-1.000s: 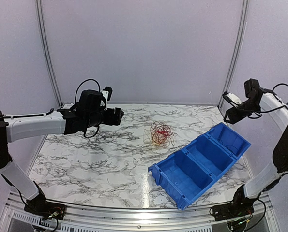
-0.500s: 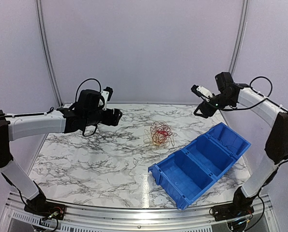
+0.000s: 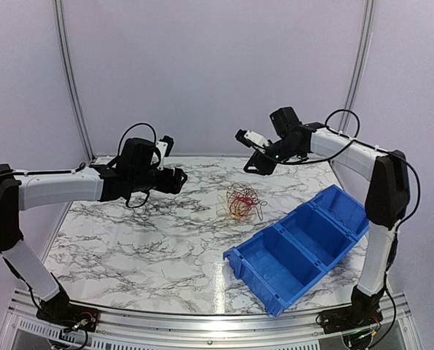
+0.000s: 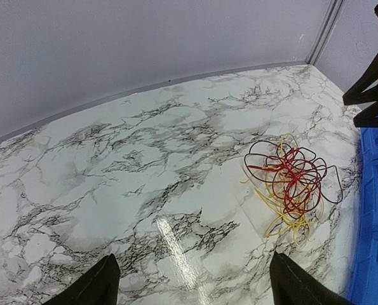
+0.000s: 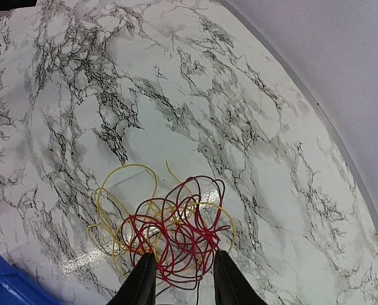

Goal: Untangle the cables

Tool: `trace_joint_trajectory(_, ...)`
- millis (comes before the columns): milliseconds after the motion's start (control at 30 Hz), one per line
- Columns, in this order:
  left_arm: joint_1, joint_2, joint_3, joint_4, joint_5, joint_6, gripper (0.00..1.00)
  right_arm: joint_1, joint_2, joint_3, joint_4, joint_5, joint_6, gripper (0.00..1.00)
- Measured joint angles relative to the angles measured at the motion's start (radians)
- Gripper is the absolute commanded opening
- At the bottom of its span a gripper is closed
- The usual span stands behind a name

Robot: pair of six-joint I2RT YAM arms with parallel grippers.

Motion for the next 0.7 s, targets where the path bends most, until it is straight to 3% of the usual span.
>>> trace_joint_trajectory(267,0.000,0.007,0.002,-0.006,0.010,-0.018,0.85,0.056,0.163,0.054,0.005,0.102,0.032,0.31)
trace_joint_trajectory(700,0.000,0.008,0.013,-0.008,0.035,-0.032,0.85,0.057,0.223,0.060,0.062,0.312,0.034,0.31)
